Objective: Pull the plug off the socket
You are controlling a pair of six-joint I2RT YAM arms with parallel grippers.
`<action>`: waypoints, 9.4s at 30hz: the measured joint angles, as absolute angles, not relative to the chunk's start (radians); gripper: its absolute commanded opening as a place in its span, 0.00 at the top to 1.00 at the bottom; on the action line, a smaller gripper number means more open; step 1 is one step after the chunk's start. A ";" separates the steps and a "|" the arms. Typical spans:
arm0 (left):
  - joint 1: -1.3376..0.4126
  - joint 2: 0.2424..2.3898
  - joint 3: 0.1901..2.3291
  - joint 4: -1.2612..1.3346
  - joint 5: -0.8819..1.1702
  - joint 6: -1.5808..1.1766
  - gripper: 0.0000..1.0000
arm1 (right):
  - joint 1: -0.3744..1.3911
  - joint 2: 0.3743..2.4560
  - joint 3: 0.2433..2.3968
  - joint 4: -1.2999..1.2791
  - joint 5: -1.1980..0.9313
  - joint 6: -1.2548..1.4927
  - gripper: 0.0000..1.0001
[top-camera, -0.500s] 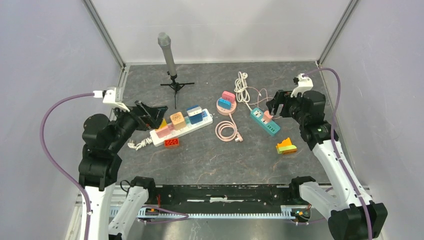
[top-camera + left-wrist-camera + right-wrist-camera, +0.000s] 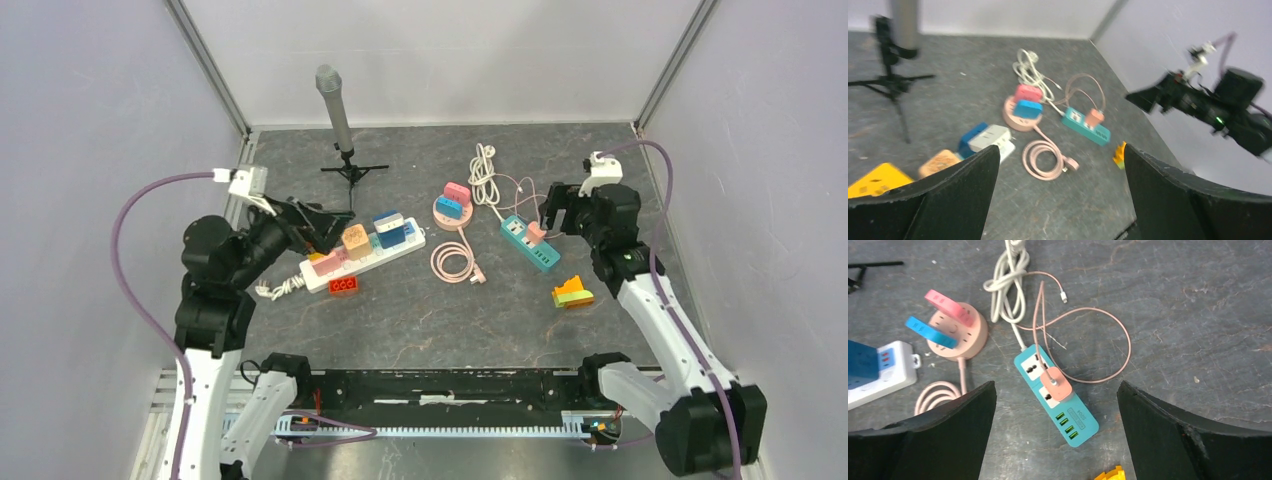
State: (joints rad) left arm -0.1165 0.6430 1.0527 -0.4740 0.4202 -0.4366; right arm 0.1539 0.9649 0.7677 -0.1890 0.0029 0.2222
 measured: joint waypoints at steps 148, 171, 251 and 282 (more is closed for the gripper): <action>-0.888 2.146 1.559 -0.134 -0.018 -0.750 0.30 | 0.211 1.234 0.738 -0.082 0.194 0.223 1.00; -0.881 1.388 1.412 -0.373 -0.281 -0.452 0.02 | 0.030 1.259 0.542 -0.008 0.072 0.315 0.42; -0.880 1.011 1.045 -0.678 -0.363 -0.535 0.00 | 0.414 1.892 1.266 0.217 -0.184 0.141 0.36; -0.880 1.077 1.068 -0.652 -0.326 -0.637 0.00 | 0.389 1.824 1.009 0.257 -0.412 -0.133 0.84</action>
State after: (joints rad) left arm -0.8799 1.0771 1.0676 -0.6518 -0.3264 -0.6373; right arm 0.3885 1.8236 1.0092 0.2569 -0.4118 -0.1326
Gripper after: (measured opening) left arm 0.994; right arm 0.265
